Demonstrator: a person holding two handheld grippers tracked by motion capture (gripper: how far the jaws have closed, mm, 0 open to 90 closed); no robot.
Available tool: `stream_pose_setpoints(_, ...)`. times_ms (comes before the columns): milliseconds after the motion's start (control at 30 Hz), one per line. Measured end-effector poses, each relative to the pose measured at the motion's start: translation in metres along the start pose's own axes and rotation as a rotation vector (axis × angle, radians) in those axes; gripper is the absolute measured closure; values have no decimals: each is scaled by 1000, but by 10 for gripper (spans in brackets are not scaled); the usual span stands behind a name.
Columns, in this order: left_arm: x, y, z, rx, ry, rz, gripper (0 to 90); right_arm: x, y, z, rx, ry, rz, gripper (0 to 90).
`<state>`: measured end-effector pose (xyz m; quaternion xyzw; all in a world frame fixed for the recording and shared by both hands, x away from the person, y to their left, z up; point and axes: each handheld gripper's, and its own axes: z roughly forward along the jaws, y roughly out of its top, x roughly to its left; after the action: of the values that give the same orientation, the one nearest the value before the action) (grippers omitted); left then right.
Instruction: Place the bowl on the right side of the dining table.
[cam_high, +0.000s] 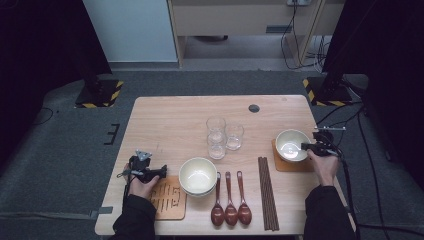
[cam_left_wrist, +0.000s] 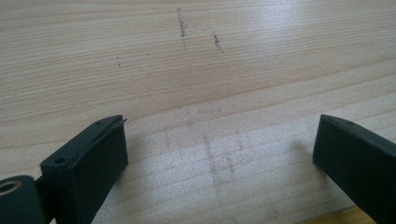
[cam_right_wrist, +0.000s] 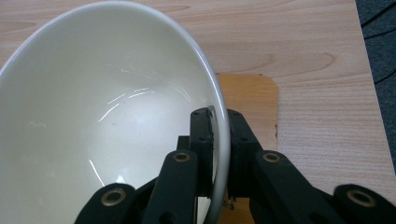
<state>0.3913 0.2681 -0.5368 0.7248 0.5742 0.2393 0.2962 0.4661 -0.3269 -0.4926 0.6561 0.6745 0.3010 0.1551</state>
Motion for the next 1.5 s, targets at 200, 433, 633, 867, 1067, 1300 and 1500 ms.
stream_pose_setpoints(200, 0, 0, 0, 0, 0, 0, 20, -2, -1, 3, 6, -9, -16, 833)
stream_pose_setpoints(433, 0, 0, 0, 0, -1, -1, 18, -5, -2, 5, 17, -7, -4, 826)
stream_pose_setpoints(633, 0, 0, 0, 3, -1, -4, 9, -7, -3, 5, 25, -3, 7, 819)
stream_pose_setpoints(867, 1, 0, 0, 5, 1, -7, 0, -6, -2, 2, 36, -8, 6, 818)
stream_pose_setpoints(1067, 1, 0, 1, 8, 6, -10, 0, -6, -3, 2, 42, -4, 2, 809)
stream_pose_setpoints(1300, 1, 0, 1, 9, 7, -11, 0, -5, -3, -4, -22, 13, -12, 700)
stream_pose_setpoints(1500, 2, -1, -1, 1, 13, -21, 14, -1, -2, -11, -77, 15, -55, 623)
